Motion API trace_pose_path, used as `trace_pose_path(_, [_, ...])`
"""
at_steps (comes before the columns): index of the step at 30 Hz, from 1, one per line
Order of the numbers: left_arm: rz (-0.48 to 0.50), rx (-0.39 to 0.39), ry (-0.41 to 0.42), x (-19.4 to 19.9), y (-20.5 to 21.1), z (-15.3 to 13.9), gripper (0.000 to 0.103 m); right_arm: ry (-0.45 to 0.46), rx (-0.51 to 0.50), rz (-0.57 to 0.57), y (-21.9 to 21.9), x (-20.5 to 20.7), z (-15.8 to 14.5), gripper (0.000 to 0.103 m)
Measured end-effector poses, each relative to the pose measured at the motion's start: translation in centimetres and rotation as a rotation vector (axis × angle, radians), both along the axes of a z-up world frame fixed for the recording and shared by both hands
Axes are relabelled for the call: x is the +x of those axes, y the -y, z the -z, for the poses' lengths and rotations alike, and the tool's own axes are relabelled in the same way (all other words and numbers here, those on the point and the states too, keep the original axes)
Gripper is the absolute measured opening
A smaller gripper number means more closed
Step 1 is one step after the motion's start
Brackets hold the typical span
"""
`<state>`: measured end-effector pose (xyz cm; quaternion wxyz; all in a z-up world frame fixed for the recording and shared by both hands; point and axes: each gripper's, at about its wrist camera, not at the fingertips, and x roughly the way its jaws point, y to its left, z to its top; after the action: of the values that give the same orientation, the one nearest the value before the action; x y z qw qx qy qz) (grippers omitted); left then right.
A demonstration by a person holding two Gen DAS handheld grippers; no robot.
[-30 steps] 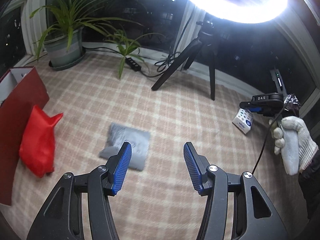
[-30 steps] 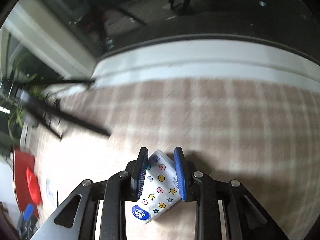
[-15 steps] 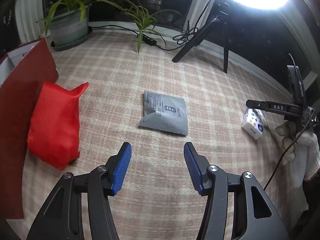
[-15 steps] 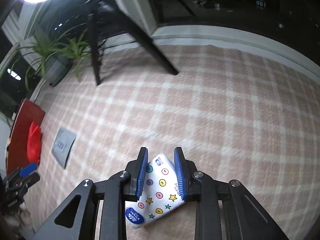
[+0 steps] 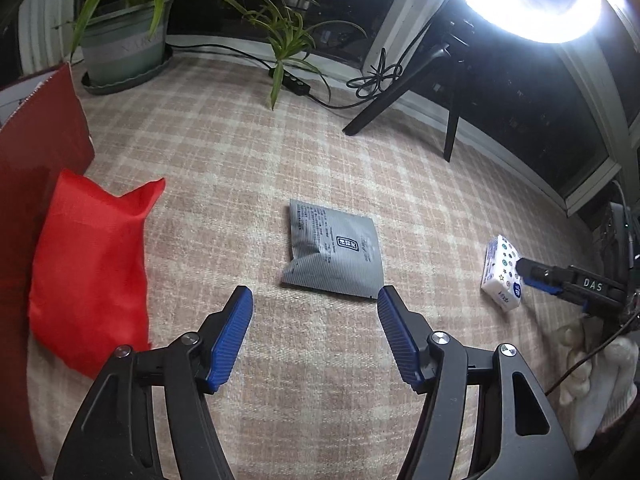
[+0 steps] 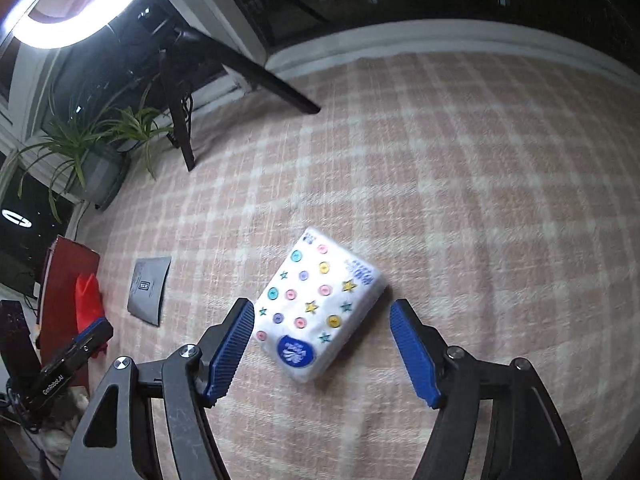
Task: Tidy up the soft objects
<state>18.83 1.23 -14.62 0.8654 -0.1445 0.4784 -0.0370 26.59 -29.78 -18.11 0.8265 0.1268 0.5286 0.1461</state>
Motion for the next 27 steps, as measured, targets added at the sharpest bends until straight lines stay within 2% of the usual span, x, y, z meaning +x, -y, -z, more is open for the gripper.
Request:
trace_pose_path(2, [0.003, -0.006, 0.002, 0.0, -0.1, 0.0, 0.064, 0.000, -0.002, -0.009, -0.6, 0.2, 0.0, 0.067])
trace_pose_path(8, [0.008, -0.011, 0.001, 0.1, -0.3, 0.4, 0.064, 0.042, -0.102, -0.072, -3.9, 2.0, -0.7, 0.067])
trace_pose_path(11, [-0.003, -0.013, 0.011, 0.5, -0.3, 0.5, 0.075, 0.064, -0.168, -0.111, -5.2, 2.3, -0.8, 0.067])
trace_pose_path(15, [-0.009, -0.003, 0.038, 1.4, 0.3, 0.6, 0.075, 0.076, -0.214, -0.143, -6.2, 2.1, -0.3, 0.067])
trace_pose_path(19, [0.034, 0.061, 0.027, 2.6, 2.1, 1.2, 0.075, 0.066, -0.205, -0.132, -5.6, 2.2, 0.0, 0.067])
trace_pose_path(23, [0.063, 0.168, 0.019, 3.6, 3.9, 2.3, 0.075, 0.069, -0.209, -0.124, -5.0, 2.2, 0.1, 0.067])
trace_pose_path(27, [0.049, 0.257, 0.020, 4.2, 4.9, 3.1, 0.082, 0.071, -0.214, -0.121, -4.6, 2.0, 0.2, 0.067])
